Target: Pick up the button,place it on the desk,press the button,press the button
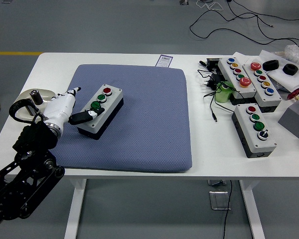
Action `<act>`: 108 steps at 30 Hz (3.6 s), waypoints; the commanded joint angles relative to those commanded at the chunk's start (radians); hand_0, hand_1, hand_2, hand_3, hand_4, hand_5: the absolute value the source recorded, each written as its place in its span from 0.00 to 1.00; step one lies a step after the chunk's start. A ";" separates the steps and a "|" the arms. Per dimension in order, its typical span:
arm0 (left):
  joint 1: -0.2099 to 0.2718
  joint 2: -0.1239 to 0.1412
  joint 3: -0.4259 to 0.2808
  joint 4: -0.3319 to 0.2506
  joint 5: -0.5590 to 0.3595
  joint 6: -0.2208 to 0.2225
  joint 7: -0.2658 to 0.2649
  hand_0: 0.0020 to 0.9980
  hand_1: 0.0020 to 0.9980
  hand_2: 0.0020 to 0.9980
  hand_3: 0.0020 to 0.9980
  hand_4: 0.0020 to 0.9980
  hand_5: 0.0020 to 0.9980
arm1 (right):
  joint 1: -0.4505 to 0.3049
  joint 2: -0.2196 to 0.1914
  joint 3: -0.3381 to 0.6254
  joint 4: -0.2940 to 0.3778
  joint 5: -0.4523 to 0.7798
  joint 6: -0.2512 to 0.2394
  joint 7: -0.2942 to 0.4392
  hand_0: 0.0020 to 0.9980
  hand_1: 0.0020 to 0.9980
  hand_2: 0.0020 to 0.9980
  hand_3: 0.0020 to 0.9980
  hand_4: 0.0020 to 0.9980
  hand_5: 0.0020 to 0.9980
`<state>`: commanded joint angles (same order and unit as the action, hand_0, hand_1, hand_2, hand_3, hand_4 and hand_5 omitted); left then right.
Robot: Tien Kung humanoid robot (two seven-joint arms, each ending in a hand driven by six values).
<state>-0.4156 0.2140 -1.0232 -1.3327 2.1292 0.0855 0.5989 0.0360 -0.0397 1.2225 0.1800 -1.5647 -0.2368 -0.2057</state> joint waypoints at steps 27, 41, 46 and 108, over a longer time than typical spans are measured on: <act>-0.089 -0.065 0.058 0.090 -0.068 -0.133 0.047 0.87 0.99 1.00 0.91 1.00 0.80 | 0.011 -0.004 -0.006 0.000 0.002 -0.001 0.002 0.67 0.66 0.68 0.62 0.31 0.17; -0.147 -0.082 0.065 0.177 0.008 -0.226 0.047 0.72 0.90 0.99 0.86 0.96 0.58 | 0.015 -0.007 -0.001 0.000 -0.006 -0.002 0.002 0.67 0.66 0.68 0.62 0.31 0.17; -0.147 -0.079 0.065 0.190 0.011 -0.219 0.047 0.62 0.83 0.94 0.81 0.93 0.54 | 0.016 -0.007 0.000 0.000 -0.007 -0.002 0.002 0.67 0.66 0.68 0.62 0.31 0.17; -0.231 0.108 0.224 0.307 0.000 -0.069 -0.783 0.19 0.20 0.24 0.27 0.14 0.00 | 0.015 -0.007 0.007 0.000 -0.029 0.002 0.001 0.67 0.66 0.68 0.62 0.31 0.17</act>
<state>-0.6461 0.3221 -0.7995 -1.0256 2.1293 0.0162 -0.1844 0.0510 -0.0472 1.2297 0.1800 -1.5937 -0.2347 -0.2045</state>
